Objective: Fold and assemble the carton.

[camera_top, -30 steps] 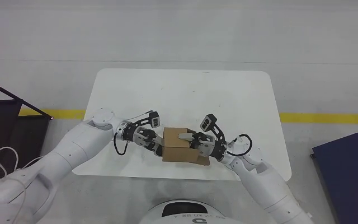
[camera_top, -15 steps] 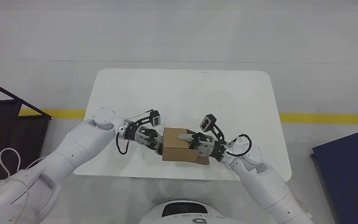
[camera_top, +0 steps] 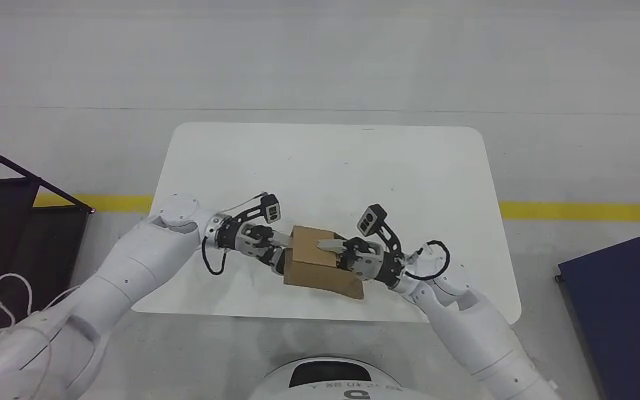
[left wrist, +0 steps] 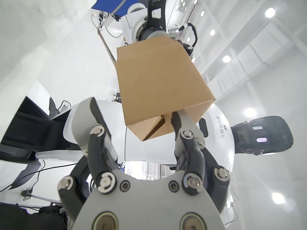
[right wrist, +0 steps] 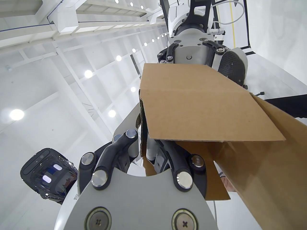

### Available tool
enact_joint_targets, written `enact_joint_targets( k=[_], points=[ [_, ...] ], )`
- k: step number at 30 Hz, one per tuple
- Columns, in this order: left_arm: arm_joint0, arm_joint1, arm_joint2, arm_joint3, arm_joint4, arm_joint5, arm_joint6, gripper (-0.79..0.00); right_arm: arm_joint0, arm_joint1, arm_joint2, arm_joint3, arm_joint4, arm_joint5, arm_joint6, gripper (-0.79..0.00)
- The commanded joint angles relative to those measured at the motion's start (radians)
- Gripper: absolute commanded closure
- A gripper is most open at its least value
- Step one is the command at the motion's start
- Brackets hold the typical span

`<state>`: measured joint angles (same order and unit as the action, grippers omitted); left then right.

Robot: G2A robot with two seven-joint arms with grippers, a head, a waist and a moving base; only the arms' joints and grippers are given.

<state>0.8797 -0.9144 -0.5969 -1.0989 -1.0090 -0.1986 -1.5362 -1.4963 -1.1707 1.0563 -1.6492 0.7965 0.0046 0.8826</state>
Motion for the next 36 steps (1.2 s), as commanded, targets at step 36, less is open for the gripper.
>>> enact_joint_targets(
  k=[36],
  points=[
    [0.213,0.142,-0.221,-0.036,-0.229,0.006,0.0,-0.785,0.329,0.05,-0.022,-0.026,-0.8,0.252,0.147,0.0]
  ],
)
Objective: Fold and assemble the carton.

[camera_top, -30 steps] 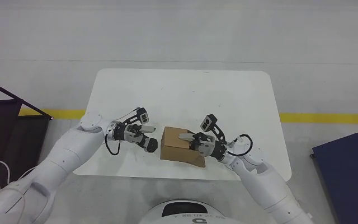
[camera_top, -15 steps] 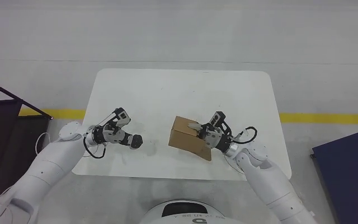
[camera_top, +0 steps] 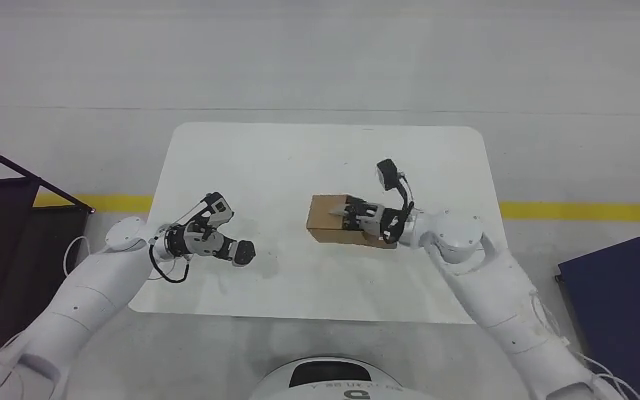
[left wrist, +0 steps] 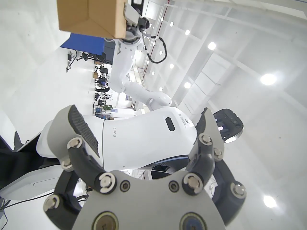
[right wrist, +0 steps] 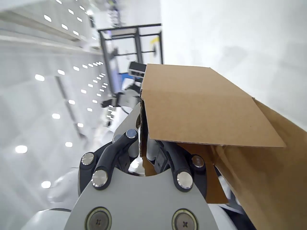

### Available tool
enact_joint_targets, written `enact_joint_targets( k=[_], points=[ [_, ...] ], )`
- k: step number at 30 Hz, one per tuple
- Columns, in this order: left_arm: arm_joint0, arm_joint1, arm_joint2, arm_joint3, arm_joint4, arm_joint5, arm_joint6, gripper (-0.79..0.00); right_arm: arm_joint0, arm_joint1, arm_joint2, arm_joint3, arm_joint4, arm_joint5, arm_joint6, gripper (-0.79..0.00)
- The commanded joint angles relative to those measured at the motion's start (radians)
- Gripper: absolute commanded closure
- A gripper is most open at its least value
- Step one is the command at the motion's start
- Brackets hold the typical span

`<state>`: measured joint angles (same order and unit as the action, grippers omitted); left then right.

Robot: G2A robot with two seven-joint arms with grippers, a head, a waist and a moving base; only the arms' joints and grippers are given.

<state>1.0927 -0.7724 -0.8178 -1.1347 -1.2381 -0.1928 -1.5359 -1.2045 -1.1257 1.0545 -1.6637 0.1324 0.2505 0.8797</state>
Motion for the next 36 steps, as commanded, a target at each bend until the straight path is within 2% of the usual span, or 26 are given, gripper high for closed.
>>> enact_joint_targets(
  k=[1,4,6,9,12,17,19,21,22,23,28,30,34,36],
  points=[
    [0.0,0.0,0.0,0.0,0.0,0.0,0.0,-0.785,0.064,0.009,-0.032,-0.029,-0.203,-0.002,0.188,0.0],
    [0.0,0.0,0.0,0.0,0.0,0.0,0.0,-0.785,0.116,0.018,-0.083,-0.07,-0.375,-0.011,0.298,0.0],
    [0.0,0.0,0.0,0.0,0.0,0.0,0.0,-0.785,0.151,0.018,-0.131,-0.068,-0.478,0.025,0.356,0.0],
    [0.0,0.0,0.0,0.0,0.0,0.0,0.0,-0.785,0.218,0.005,-0.238,-0.03,-0.67,0.089,0.371,0.0],
    [0.0,0.0,0.0,0.0,0.0,0.0,0.0,-0.785,0.276,-0.017,-0.325,-0.002,-0.784,0.126,0.357,0.0],
    [0.0,0.0,0.0,0.0,0.0,0.0,0.0,-0.785,0.328,-0.043,-0.42,0.01,-0.902,0.111,0.366,0.0],
    [0.0,0.0,0.0,0.0,0.0,0.0,0.0,-0.785,0.34,-0.05,-0.433,0.018,-0.909,0.105,0.372,-0.228],
    [0.0,0.0,0.0,0.0,0.0,0.0,0.0,-0.785,0.348,-0.057,-0.438,0.032,-0.908,0.101,0.375,-0.385],
    [0.0,0.0,0.0,0.0,0.0,0.0,0.0,-0.785,0.353,-0.06,-0.44,0.043,-0.906,0.098,0.373,-0.603],
    [0.0,0.0,0.0,0.0,0.0,0.0,0.0,-0.785,0.357,-0.063,-0.441,0.056,-0.908,0.092,0.369,-0.668],
    [0.0,0.0,0.0,0.0,0.0,0.0,0.0,-0.785,0.371,-0.071,-0.429,0.069,-0.898,0.058,0.35,-0.699],
    [0.0,0.0,0.0,0.0,0.0,0.0,0.0,-0.785,0.363,-0.066,-0.409,0.036,-0.913,0.056,0.338,-0.665],
    [0.0,0.0,0.0,0.0,0.0,0.0,0.0,-0.785,0.283,-0.04,-0.315,-0.118,-0.944,0.085,0.248,-0.671],
    [0.0,0.0,0.0,0.0,0.0,0.0,0.0,-0.785,0.193,-0.02,-0.228,-0.24,-0.941,0.11,0.122,-0.696]
  ],
)
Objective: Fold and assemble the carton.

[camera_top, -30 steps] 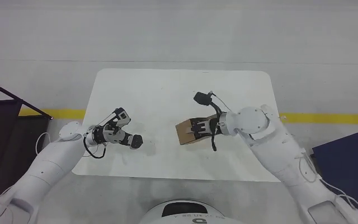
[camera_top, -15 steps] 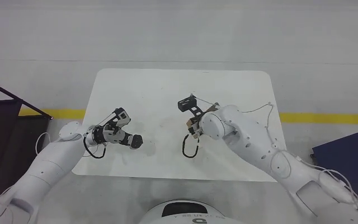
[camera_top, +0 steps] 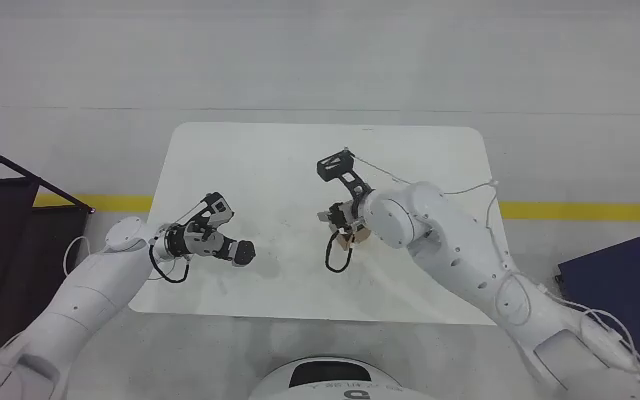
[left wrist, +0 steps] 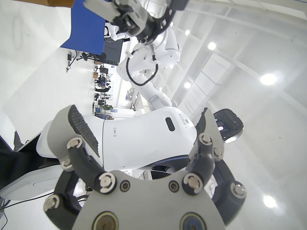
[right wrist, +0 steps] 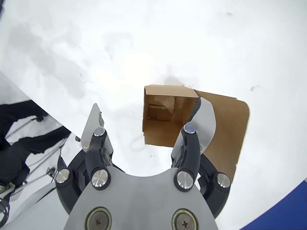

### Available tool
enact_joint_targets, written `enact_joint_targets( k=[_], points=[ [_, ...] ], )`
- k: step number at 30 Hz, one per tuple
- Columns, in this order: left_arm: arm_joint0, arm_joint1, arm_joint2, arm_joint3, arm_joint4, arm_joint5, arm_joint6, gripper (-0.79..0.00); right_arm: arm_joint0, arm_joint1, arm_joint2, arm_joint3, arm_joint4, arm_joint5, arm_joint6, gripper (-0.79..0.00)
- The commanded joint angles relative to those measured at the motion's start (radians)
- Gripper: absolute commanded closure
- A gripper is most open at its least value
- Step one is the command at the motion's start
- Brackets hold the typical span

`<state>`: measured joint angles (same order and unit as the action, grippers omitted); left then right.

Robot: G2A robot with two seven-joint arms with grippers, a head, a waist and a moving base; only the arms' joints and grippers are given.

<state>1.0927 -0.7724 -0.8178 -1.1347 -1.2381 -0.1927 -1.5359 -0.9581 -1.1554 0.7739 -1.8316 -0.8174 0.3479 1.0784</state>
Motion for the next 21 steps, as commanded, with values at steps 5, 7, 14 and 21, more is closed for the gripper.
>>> enact_joint_targets(
  k=[5,7,14,21],
  points=[
    [0.0,0.0,0.0,0.0,0.0,0.0,0.0,-0.785,-0.367,0.06,0.268,-0.27,-0.026,-0.027,-0.374,-0.785],
    [0.0,0.0,0.0,0.0,0.0,0.0,0.0,-0.785,-0.482,0.073,0.338,-0.304,-0.011,-0.061,-0.467,-0.785],
    [0.0,0.0,0.0,0.0,0.0,0.0,0.0,-0.785,-0.678,0.083,0.474,-0.327,0.106,-0.127,-0.694,-0.785],
    [0.0,0.0,0.0,0.0,0.0,0.0,0.0,-0.785,-0.678,0.083,0.474,-0.327,0.106,-0.127,-0.694,-0.785]
  ],
)
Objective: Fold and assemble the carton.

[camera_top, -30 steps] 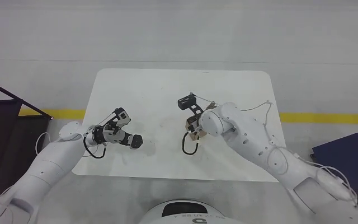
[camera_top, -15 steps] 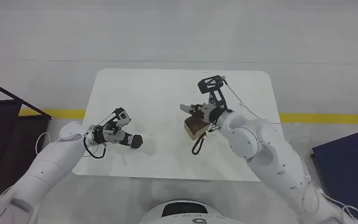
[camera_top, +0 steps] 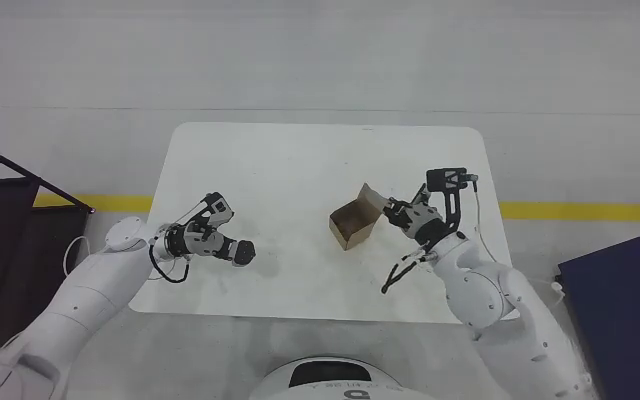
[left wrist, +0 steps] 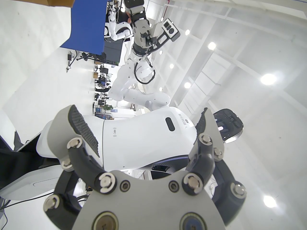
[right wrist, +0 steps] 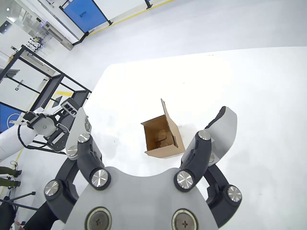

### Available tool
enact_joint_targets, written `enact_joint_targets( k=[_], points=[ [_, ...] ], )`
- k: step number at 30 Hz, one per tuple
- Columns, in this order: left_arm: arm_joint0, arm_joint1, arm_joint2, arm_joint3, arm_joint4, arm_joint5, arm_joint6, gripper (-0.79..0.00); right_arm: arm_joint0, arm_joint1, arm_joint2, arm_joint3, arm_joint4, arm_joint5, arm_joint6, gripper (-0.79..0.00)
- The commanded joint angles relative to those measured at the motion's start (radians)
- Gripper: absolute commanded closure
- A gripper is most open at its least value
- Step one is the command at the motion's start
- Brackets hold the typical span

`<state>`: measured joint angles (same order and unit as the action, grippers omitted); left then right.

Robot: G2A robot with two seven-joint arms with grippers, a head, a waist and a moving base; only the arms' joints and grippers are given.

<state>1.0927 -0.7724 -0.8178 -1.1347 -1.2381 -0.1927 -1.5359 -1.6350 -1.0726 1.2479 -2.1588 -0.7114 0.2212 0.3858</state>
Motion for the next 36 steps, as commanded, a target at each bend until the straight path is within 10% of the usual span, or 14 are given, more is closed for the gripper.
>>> enact_joint_targets(
  k=[1,3,15,36],
  points=[
    [0.0,0.0,0.0,0.0,0.0,0.0,0.0,-0.785,-0.001,0.0,0.003,0.011,-0.027,0.008,-0.018,-0.785],
    [0.0,0.0,0.0,0.0,0.0,0.0,0.0,-0.785,-0.014,-0.001,-0.041,0.044,-0.16,0.024,-0.069,-0.785],
    [0.0,0.0,0.0,0.0,0.0,0.0,0.0,-0.785,-0.06,-0.031,-0.101,0.342,0.295,-0.284,-0.22,-0.785],
    [0.0,0.0,0.0,0.0,0.0,0.0,0.0,-0.785,0.422,-0.137,-0.294,0.773,0.423,-0.354,-0.215,-0.785]
  ],
)
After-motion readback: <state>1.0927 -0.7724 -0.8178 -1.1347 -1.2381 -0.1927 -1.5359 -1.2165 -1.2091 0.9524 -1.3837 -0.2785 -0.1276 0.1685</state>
